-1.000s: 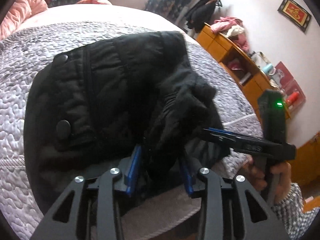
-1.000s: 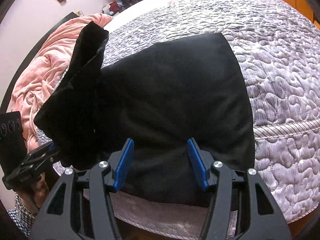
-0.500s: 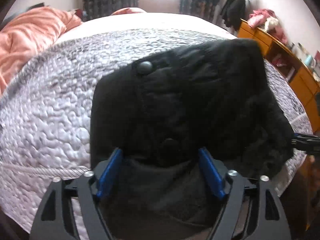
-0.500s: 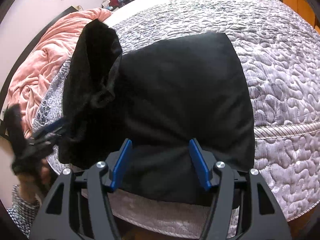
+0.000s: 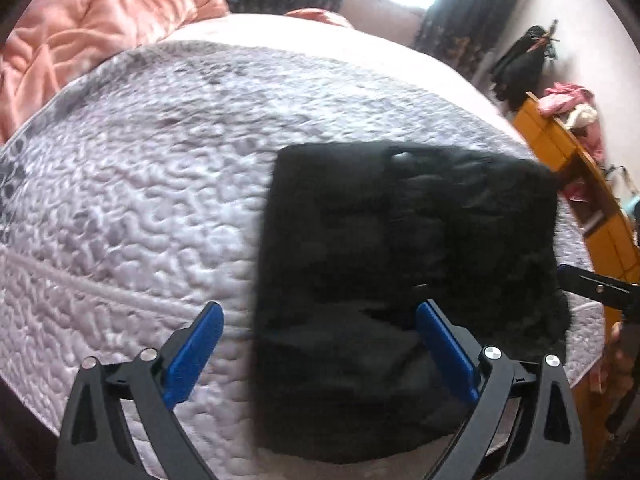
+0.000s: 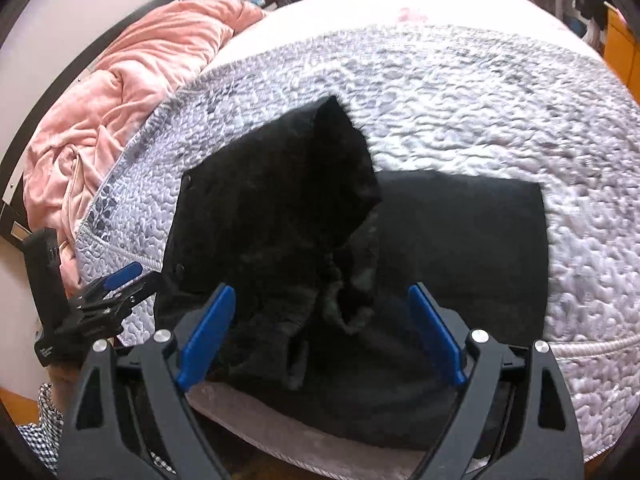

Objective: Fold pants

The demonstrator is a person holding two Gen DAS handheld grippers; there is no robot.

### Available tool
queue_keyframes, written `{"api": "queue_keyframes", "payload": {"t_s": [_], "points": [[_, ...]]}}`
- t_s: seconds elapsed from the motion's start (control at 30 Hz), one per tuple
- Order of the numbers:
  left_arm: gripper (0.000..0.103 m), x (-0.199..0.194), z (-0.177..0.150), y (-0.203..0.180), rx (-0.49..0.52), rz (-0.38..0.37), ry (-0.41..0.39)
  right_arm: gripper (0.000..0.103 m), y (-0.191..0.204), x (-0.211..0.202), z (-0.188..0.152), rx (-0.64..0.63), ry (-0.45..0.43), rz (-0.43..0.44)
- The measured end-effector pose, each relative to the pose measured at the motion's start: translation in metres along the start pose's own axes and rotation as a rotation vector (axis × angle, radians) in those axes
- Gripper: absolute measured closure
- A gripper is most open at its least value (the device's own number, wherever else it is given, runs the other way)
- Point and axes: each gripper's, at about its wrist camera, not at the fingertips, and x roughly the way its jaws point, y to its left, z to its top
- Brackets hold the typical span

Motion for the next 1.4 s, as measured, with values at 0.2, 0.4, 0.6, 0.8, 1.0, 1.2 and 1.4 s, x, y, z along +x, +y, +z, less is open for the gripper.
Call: {"api": "queue_keyframes", "payload": {"t_s": [0.2,0.4,0.6,0.8,1.0,1.2,1.4], "points": [[0.005,0.011,-0.006,0.015,0.009,0.025,0.038,0.028,0.001,0.034,-0.006,0.021,0.065,-0.026],[0.005,0.013,-0.004,0.011,0.033,0.039,0.034,0.074,0.004,0.038,-0.009,0.019,0.061,0.023],[0.005,0.002,0.0,0.003,0.047,0.031,0.008,0.081,0.013,-0.001,-0.004,-0.003,-0.006,0.105],[0.005,-0.017,0.006,-0.017,0.099,0.009,-0.037,0.082,0.013,-0.049,-0.002,-0.006,-0.087,0.128],[0.005,-0.021,0.011,-0.036,0.124,-0.018,-0.049,0.081,-0.009,-0.082,-0.006,0.017,-0.128,0.092],[0.005,-0.013,0.01,-0.051,0.152,-0.027,-0.038,0.081,-0.046,-0.078,-0.017,0.084,-0.105,0.028],[0.005,-0.008,0.009,-0.058,0.163,-0.028,-0.025,0.081,-0.071,-0.049,-0.031,0.146,-0.042,0.017]]}}
